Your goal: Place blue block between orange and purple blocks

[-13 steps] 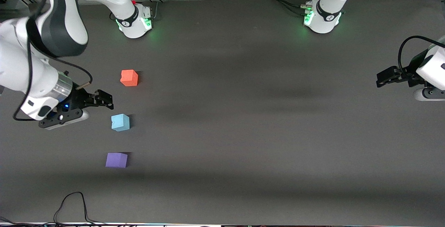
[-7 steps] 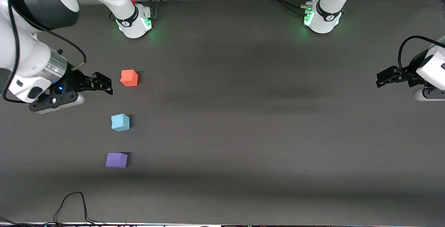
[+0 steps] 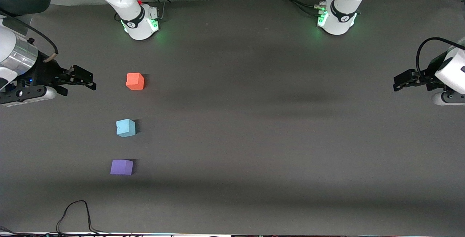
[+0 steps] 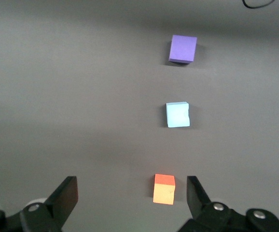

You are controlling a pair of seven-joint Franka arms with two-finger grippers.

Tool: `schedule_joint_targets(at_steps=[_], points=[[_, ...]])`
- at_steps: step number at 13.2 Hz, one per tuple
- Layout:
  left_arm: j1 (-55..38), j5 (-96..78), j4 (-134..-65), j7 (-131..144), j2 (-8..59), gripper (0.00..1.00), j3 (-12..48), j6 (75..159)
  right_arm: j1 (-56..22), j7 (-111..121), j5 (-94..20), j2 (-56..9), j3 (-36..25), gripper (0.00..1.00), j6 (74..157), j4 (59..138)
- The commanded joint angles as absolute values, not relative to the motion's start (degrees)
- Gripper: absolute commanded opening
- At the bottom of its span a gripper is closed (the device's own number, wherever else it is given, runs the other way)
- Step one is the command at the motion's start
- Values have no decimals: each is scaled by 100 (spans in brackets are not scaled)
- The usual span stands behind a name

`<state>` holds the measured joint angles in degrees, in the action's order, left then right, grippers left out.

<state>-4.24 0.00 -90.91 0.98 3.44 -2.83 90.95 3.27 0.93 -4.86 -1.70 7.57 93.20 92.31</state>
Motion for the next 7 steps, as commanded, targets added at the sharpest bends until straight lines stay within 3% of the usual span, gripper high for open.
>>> schedule_joint_targets(at_steps=[1, 7], points=[[-475, 18, -9149, 114, 246, 100, -325, 9167, 457, -219, -334, -61, 853, 100, 9238, 9343], [-475, 18, -9158, 114, 246, 100, -325, 9193, 448, -438, -149, -62, 861, 100, 9167, 9325]])
